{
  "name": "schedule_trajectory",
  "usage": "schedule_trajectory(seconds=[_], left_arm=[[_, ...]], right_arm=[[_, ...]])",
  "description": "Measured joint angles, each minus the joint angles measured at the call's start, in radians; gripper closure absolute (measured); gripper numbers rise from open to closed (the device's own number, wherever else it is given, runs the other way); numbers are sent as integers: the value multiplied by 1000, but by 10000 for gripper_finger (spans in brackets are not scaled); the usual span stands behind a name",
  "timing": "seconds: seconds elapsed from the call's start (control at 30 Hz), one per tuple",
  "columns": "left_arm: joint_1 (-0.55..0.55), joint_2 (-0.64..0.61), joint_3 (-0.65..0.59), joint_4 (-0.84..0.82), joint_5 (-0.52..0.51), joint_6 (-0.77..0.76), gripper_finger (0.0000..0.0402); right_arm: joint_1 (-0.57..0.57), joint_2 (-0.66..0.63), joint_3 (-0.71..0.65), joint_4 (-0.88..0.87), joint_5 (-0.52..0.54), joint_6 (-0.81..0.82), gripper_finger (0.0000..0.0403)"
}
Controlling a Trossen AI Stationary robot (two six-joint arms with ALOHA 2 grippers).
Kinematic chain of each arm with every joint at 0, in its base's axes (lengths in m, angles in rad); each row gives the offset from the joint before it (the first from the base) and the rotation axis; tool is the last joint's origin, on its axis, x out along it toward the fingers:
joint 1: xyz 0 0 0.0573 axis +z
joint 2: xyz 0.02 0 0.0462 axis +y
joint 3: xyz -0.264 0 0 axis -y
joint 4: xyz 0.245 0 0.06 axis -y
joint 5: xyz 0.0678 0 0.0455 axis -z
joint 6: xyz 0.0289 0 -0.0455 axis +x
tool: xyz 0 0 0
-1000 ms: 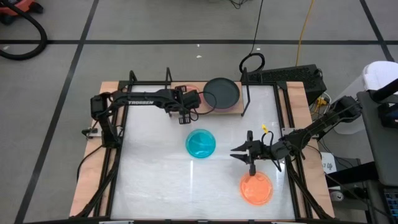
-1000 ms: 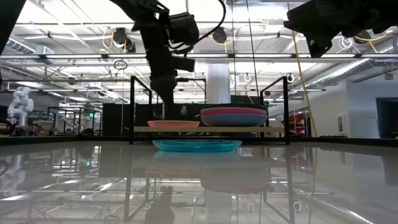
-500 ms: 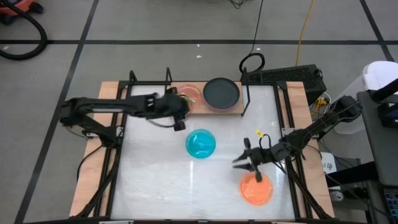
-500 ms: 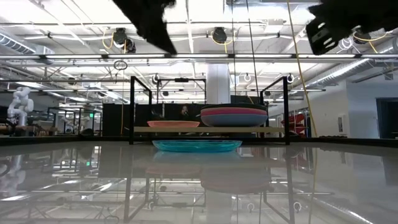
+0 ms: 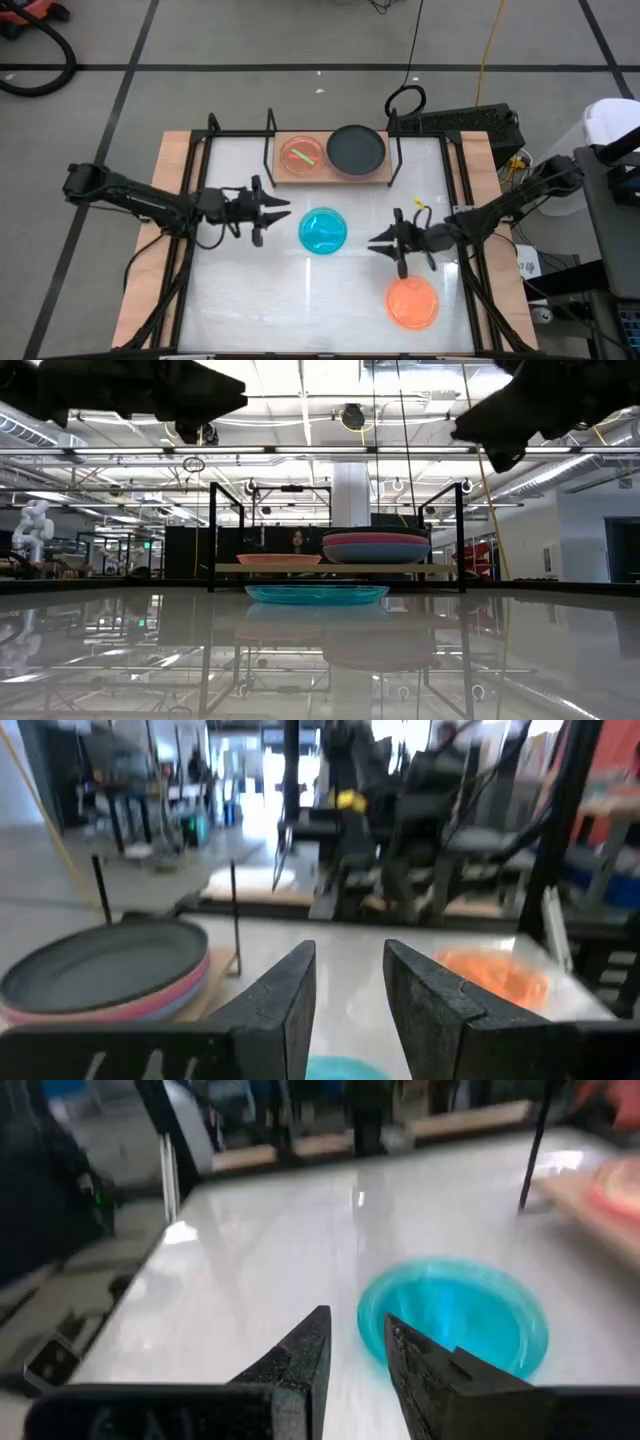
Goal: Place and stack plates onto a shelf
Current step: Stack the small orange plate on top of the small green plate on the shelf
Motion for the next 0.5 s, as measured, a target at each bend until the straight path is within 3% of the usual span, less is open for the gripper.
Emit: schedule_trajectory(seconds=[0.13,0.33,0.5], left_arm=[[-2,3,-56,142,-9,7,275],[-2,1,-55,116,-11,-10,275],[-2,2,-55,87,-11,-11,275]], right_arm=[[-70,5,76,-166,-118,2,321],[-113,13,120,-361,-279,-2,321],[-115,13,120,-473,-342,140,320]])
